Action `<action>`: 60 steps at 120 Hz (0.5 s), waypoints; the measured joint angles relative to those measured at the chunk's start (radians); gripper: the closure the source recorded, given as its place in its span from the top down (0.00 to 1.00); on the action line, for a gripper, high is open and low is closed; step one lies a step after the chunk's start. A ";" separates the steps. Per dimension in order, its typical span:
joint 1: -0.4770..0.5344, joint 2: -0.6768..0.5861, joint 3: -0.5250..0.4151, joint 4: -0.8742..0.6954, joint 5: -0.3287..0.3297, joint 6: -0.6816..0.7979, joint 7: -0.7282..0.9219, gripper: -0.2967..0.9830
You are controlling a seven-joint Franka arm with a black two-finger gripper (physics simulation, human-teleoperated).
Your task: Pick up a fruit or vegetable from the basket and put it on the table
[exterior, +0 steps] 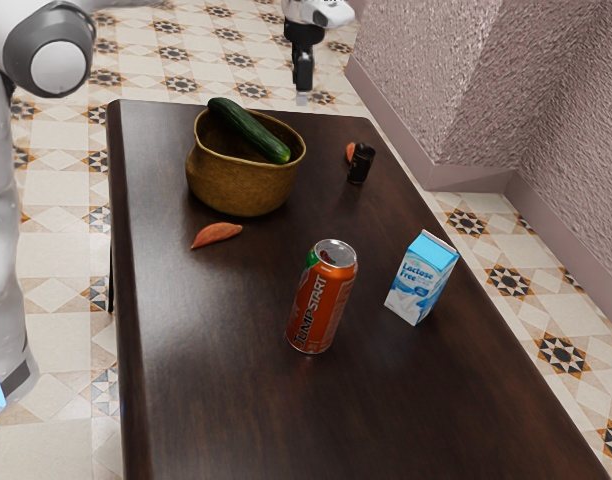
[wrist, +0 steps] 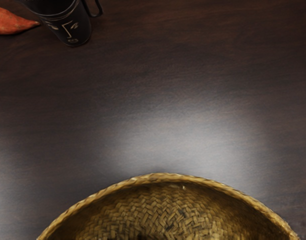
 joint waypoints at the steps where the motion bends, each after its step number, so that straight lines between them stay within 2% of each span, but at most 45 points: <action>1: -0.002 -0.008 0.000 -0.009 0.002 0.002 0.011 0.77; 15: -0.018 -0.083 0.001 -0.112 0.054 0.028 0.154 0.77; 35: -0.043 -0.141 0.002 -0.216 0.090 0.070 0.323 0.77; 60: -0.070 -0.158 0.005 -0.246 0.119 0.107 0.516 0.77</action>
